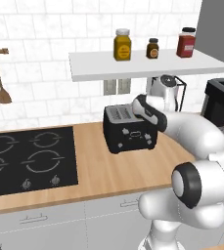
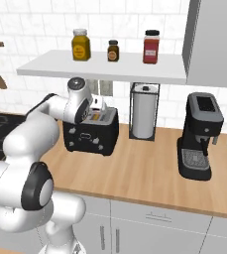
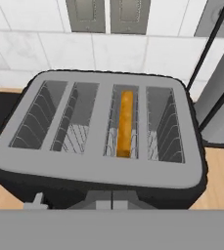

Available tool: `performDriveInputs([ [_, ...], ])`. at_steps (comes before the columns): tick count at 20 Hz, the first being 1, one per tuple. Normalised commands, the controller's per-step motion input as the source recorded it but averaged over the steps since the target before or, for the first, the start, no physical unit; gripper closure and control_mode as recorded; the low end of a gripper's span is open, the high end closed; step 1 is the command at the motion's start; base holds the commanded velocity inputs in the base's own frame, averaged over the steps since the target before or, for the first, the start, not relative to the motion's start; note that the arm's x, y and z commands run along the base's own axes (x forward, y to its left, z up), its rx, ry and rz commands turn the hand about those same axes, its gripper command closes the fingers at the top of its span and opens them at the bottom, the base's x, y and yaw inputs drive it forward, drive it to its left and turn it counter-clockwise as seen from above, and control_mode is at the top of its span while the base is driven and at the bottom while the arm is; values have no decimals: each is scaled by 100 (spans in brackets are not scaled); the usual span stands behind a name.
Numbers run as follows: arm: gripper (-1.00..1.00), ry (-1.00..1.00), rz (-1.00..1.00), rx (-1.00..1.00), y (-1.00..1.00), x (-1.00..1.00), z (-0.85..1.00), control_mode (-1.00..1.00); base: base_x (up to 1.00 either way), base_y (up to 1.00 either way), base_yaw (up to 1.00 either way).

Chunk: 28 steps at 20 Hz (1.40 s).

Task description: Start the toaster. Once the lever pops up, take the bread to the plate on the dining counter.

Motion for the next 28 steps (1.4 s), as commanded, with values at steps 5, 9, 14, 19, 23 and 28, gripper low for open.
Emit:
performDriveInputs([
  [5, 100, -2, 0, 0, 0, 0, -1, -100, 0, 0, 0],
  [9, 100, -1, 0, -2, 0, 0, -4, -100, 0, 0, 0],
  [14, 100, -5, 0, -1, 0, 4, -1, -100, 0, 0, 0],
  [19, 100, -9, 0, 0, 0, 5, -3, -100, 0, 0, 0],
  [23, 100, -9, 0, 0, 0, 5, -9, -100, 0, 0, 0],
  [28, 100, -9, -1, 0, 0, 7, -1, -100, 0, 0, 0],
])
